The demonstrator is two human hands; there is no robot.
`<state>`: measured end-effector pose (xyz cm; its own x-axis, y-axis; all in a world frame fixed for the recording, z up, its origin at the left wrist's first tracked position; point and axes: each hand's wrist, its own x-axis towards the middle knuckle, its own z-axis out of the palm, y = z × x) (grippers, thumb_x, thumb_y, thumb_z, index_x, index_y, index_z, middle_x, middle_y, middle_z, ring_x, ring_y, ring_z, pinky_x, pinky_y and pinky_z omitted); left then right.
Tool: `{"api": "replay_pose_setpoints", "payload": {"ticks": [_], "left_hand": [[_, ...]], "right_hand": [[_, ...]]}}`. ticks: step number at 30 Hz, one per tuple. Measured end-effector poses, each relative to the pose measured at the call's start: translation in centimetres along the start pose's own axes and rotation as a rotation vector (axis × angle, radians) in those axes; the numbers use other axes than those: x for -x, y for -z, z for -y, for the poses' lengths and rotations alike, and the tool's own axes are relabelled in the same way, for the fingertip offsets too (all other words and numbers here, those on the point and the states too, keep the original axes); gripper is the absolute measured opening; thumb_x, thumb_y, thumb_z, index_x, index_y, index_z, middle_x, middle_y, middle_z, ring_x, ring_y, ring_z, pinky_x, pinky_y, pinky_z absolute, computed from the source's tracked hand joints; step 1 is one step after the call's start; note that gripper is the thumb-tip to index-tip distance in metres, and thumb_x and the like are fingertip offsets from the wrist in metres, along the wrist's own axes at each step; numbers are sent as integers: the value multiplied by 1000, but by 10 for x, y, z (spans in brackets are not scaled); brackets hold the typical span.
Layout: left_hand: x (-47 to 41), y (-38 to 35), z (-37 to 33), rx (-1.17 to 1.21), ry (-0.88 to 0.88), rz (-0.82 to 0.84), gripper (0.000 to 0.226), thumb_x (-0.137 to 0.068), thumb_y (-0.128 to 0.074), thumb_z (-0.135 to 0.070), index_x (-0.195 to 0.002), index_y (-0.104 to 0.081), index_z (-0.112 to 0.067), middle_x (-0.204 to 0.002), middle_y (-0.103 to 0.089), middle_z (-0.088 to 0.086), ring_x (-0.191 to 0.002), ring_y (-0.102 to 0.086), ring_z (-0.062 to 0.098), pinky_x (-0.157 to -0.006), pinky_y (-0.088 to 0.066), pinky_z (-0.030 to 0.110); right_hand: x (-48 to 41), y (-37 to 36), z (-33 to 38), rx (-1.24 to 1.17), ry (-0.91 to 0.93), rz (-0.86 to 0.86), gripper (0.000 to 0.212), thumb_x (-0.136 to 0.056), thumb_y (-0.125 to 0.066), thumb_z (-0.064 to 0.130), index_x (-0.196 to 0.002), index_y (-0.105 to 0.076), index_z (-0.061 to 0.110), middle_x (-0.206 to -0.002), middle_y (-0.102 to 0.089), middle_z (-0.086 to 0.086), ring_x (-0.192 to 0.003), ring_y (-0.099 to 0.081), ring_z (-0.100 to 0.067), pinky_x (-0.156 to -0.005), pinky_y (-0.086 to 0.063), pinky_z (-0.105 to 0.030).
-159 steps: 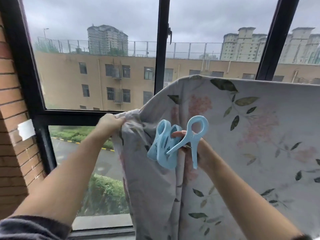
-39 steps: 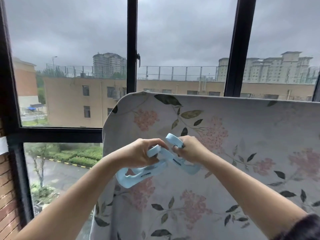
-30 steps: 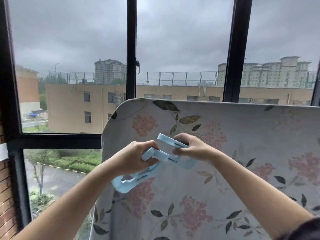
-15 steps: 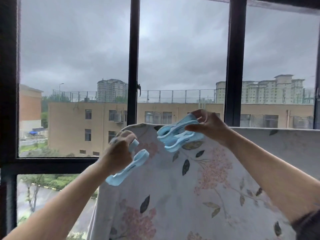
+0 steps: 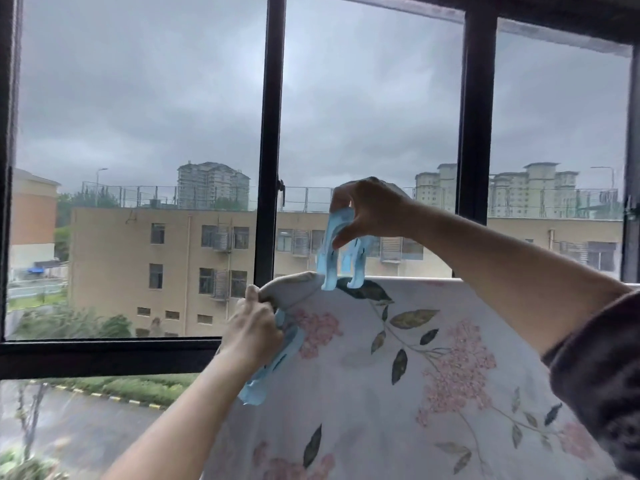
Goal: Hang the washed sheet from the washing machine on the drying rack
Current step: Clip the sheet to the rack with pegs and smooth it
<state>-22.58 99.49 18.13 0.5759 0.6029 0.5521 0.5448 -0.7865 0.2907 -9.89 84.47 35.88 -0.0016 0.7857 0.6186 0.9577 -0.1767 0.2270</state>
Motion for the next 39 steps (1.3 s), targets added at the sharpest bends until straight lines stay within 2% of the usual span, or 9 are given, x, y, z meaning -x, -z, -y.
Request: {"api": "replay_pose_setpoints", "payload": {"ticks": [8, 14, 22, 27, 30, 32, 34, 36, 39], "left_hand": [[-4, -2, 8, 15, -15, -29, 32, -91, -49, -34, -108, -56, -7, -110, -34, 6, -102, -46, 23, -88, -48, 35], [-8, -9, 10, 34, -42, -68, 40, -90, -51, -44, -105, -59, -8, -110, -36, 6, -99, -46, 23, -87, -47, 34], [-9, -11, 11, 33, -29, -81, 42, -90, -48, -46, -106, -57, -8, -110, -33, 7, -100, -45, 27, -84, -45, 38], [-9, -13, 14, 60, -27, -98, 39, -89, -50, -42, -104, -58, -7, -107, -33, 6, -97, -43, 25, -84, -47, 38], [-9, -11, 17, 59, -20, -120, 40, -89, -51, -44, -104, -58, -8, -107, -34, 6, -98, -45, 26, -84, -46, 38], [-6, -14, 18, 55, 5, -134, 45, -87, -52, -50, -106, -57, -10, -109, -34, 7, -100, -45, 27, -86, -44, 39], [1, -22, 19, 90, 46, -147, 51, -85, -52, -56, -107, -58, -10, -117, -34, 8, -105, -45, 29, -90, -43, 40], [10, -34, 19, 115, 58, -189, 54, -84, -53, -57, -107, -59, -8, -136, -29, 14, -119, -40, 34, -100, -38, 43], [31, -51, 10, 115, 40, -250, 48, -85, -55, -51, -105, -58, -7, -153, -10, 27, -141, -13, 40, -114, -16, 50]], "right_hand": [[-24, -20, 1, -115, -75, 216, 42, -63, -82, 41, -94, -59, 24, -82, -56, 20, -76, -50, 7, -60, -34, -14], [-35, -29, 0, -192, -108, 283, 52, -66, -81, 35, -110, -63, 15, -97, -58, 17, -85, -52, 2, -66, -35, -8], [-37, -26, -4, -116, -237, 498, 79, -75, -72, 48, -142, -40, 19, -145, -43, 7, -127, -43, -10, -103, -28, -22], [-26, -31, -5, -222, -328, 479, 90, -77, -71, 47, -149, -21, 24, -153, -30, 2, -138, -32, -19, -113, -23, -33], [-5, -41, -14, -374, -419, 403, 99, -76, -74, 40, -150, -11, 22, -152, -31, -3, -135, -36, -24, -114, -26, -38], [19, -53, -26, -318, -483, 465, 88, -78, -72, 43, -147, -23, 20, -147, -39, -4, -128, -43, -21, -110, -33, -39], [45, -70, -37, -146, -517, 557, 61, -81, -66, 47, -132, -45, 20, -132, -52, -4, -111, -52, -18, -97, -43, -35], [70, -87, -45, 73, -502, 440, 52, -81, -63, 49, -123, -48, 23, -122, -56, -3, -102, -53, -20, -89, -40, -37], [104, -111, -50, 210, -431, 168, 72, -82, -61, 43, -142, -26, 25, -145, -36, -3, -131, -34, -24, -109, -24, -45]]}}
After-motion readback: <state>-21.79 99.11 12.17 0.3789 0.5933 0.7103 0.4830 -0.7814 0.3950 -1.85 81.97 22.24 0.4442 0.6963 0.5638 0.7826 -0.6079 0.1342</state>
